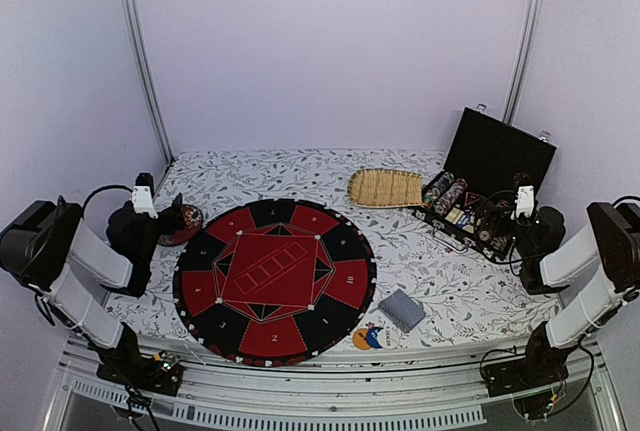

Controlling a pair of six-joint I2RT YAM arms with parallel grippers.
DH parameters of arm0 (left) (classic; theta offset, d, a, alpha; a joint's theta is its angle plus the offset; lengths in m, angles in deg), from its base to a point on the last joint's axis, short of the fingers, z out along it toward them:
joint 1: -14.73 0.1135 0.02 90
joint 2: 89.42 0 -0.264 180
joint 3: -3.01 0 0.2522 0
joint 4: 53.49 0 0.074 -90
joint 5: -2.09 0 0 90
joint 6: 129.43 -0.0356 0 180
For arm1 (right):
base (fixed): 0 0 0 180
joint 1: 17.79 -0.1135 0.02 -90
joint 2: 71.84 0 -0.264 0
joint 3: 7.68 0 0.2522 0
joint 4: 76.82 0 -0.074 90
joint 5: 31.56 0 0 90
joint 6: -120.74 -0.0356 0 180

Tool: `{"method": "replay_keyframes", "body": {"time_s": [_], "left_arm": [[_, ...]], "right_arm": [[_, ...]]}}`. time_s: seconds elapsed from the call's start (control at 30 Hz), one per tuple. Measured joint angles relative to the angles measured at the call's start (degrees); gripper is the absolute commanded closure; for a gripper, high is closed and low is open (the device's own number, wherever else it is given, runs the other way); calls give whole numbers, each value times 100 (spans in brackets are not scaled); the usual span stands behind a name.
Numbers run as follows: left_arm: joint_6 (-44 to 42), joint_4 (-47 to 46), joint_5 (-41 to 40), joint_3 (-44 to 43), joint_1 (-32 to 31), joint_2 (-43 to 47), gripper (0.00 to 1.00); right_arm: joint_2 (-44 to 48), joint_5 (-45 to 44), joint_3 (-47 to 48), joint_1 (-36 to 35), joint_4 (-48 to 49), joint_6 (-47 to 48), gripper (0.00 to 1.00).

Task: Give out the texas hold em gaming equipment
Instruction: Pick up the dealer button from the corner of the board.

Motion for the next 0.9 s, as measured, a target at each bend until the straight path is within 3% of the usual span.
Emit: {"method": "replay_keyframes", "body": {"time_s": [0.27,0.43,0.57,0.73,0.83,0.9], "left_arm": [[24,70,-50,-15,0,20,2],[170,1093,-522,-424,-2,627,2],[179,1550,-927,-494,-337,1543,2],[492,2949,-592,-1156,-1475,2594,2],[734,4170,-258,-2087,-2149,2839,2],[920,4964,-76,-2614,-2605,2979,2]], "right_arm": [[0,0,0,0,-2,0,1],[68,20,48,2,-195,4,1],[1025,116,533,7,-1519,-138,1],[2212,1333,1692,-63,-2743,-925,0],[2400,1784,2590,-734,-3864,-1233,0],[2402,1733,3128,-1606,-4896,-1217,4]]}}
